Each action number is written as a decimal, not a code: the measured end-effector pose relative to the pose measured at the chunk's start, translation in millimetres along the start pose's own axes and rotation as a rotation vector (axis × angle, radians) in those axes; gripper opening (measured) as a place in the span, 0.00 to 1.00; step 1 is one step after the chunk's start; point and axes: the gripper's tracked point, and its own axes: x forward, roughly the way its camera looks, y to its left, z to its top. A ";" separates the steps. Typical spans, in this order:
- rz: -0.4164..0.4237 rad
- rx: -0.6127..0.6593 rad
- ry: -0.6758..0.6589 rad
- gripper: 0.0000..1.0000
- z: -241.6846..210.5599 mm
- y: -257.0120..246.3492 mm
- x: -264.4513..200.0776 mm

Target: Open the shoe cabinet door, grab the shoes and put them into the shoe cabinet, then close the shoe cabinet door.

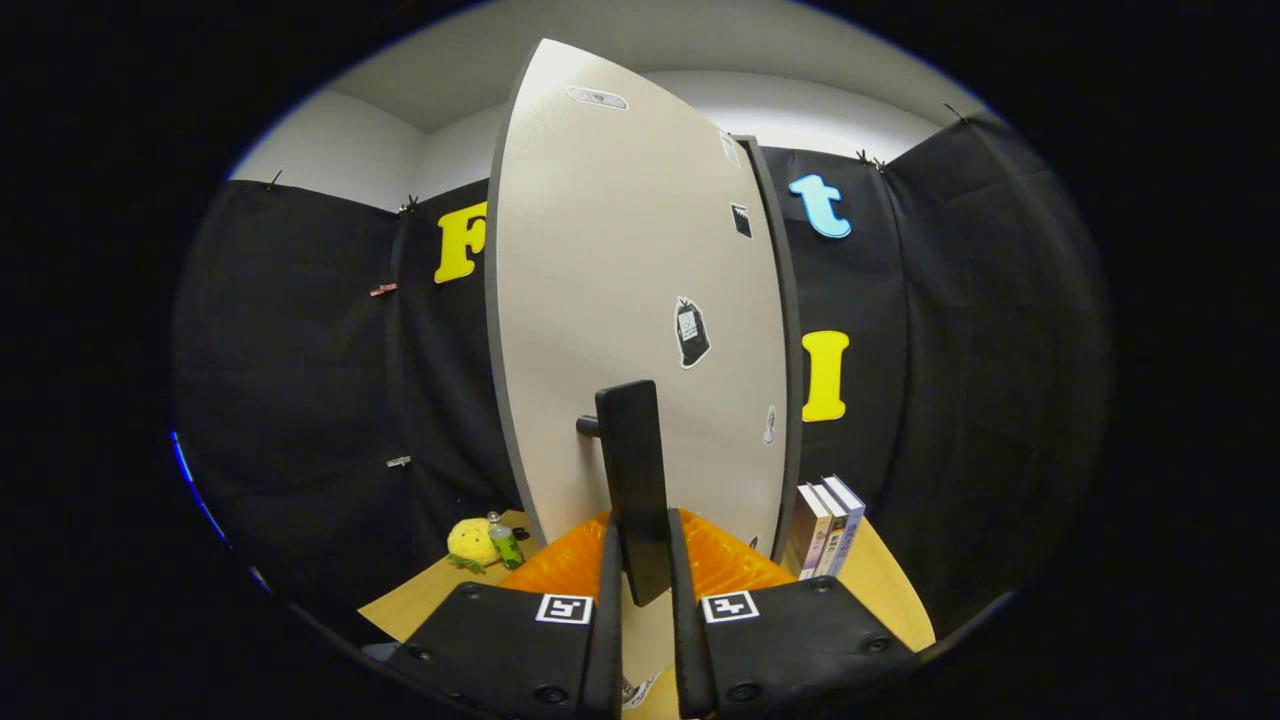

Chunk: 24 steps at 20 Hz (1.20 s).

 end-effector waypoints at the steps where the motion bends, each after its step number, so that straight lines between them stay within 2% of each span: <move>1: -0.013 0.003 -0.001 0.25 1.4 -9.4 -5.2; 8: -0.113 -0.010 -0.046 0.23 17.4 -68.9 -38.1; 15: -0.294 0.014 -0.075 0.20 27.0 -141.6 -78.1; 19: -0.311 0.022 -0.085 0.20 25.4 -148.7 -95.7; 24: -0.218 0.035 -0.041 0.20 -10.0 -100.0 -96.0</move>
